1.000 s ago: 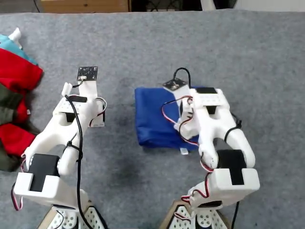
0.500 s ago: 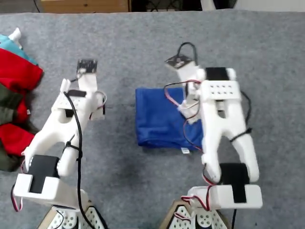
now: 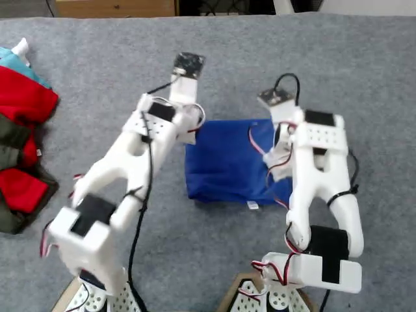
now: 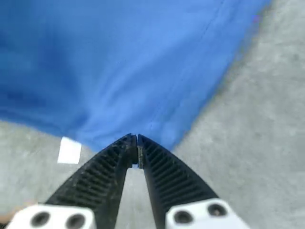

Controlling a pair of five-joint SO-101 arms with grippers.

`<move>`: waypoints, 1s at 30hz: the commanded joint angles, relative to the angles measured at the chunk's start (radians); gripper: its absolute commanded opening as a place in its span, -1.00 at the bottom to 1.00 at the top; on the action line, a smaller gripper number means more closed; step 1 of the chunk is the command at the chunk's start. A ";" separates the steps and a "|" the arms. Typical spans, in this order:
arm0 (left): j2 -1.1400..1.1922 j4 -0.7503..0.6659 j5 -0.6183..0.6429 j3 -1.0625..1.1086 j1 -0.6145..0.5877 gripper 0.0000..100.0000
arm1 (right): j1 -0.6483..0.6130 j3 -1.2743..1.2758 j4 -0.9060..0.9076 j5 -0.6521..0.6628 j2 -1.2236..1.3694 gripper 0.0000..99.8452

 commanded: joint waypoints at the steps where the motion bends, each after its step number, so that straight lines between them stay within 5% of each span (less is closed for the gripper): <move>1: 0.114 -0.028 -0.008 -0.116 0.004 -0.94 | 0.017 0.128 -0.149 -0.005 -0.041 -0.97; 8: 0.204 -0.020 -0.008 -0.176 -0.045 -0.94 | 0.017 0.183 -0.210 -0.003 -0.050 -0.97; 15: 0.146 0.012 -0.009 -0.185 -0.073 -0.94 | 0.018 0.054 -0.071 -0.005 -0.051 -0.97; 25: -0.026 0.319 -0.011 -0.176 -0.174 -0.94 | 0.247 -0.216 0.147 -0.132 -0.051 -0.97; 30: -0.035 0.443 -0.069 -0.168 -0.226 -0.94 | 0.262 -0.223 0.236 -0.144 -0.050 -0.97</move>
